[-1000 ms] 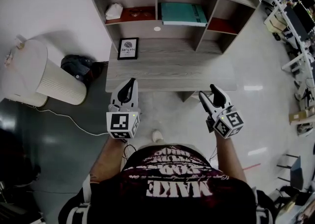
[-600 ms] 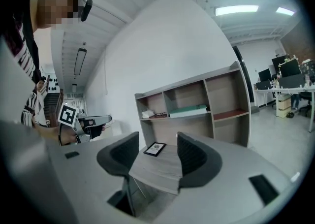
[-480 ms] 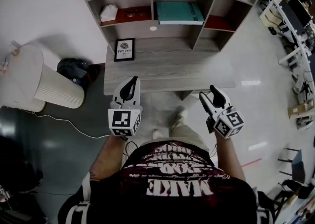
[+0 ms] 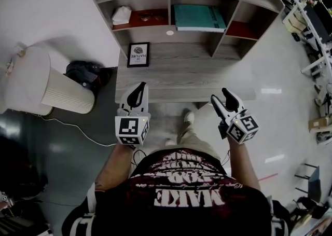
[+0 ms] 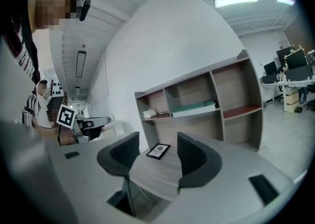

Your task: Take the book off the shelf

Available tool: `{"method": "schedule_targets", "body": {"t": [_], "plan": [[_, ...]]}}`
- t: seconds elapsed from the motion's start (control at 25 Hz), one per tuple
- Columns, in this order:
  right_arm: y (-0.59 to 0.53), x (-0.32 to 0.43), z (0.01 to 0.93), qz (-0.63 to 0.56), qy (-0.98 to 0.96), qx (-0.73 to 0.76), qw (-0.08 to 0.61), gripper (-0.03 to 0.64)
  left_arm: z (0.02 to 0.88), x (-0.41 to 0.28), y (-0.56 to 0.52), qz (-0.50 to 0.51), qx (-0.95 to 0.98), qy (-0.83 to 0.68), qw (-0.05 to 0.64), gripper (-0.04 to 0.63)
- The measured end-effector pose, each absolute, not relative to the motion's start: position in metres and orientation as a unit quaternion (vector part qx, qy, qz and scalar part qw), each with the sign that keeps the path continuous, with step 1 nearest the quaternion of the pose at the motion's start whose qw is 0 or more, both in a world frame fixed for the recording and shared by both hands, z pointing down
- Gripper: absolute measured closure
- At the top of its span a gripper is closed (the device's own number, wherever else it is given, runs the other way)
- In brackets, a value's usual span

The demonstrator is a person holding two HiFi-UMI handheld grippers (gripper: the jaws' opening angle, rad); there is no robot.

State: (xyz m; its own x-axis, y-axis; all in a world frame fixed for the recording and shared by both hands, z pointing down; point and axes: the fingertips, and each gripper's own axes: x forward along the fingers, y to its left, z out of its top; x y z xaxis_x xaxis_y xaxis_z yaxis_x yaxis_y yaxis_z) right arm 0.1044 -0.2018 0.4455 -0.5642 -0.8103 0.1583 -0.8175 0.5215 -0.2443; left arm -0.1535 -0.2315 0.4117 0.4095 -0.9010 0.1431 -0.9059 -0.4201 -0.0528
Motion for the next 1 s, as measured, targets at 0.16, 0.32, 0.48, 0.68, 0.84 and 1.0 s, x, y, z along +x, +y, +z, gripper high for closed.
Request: {"method": "schedule_targets", "body": {"t": [0.16,0.32,0.48,0.68,0.84,1.0], "plan": [[-0.223,0.102,0.452,0.160,-0.874,0.458,0.013,0.379,0.415,-0.155,-0.251,0.081,0.837,-0.540,0.020,0.583],[-0.248,0.104,0.456,0.168,-0.876,0.452,0.015,0.380,0.416,-0.150,-0.276,0.083,0.836,-0.541,0.019,0.583],[-0.276,0.113,0.454,0.169,-0.877,0.450,0.010,0.380,0.417,-0.137,-0.300,0.084,0.840,-0.535,0.022,0.583],[-0.311,0.128,0.454,0.179,-0.873,0.454,0.002,0.387,0.418,-0.123,-0.334,0.086,0.844,-0.529,0.029,0.582],[-0.338,0.138,0.460,0.194,-0.871,0.452,0.000,0.388,0.418,-0.113,-0.363,0.089,0.844,-0.527,0.030,0.583],[-0.364,0.153,0.463,0.201,-0.866,0.459,-0.009,0.390,0.425,-0.097,-0.387,0.099,0.848,-0.520,0.033,0.583]]}}
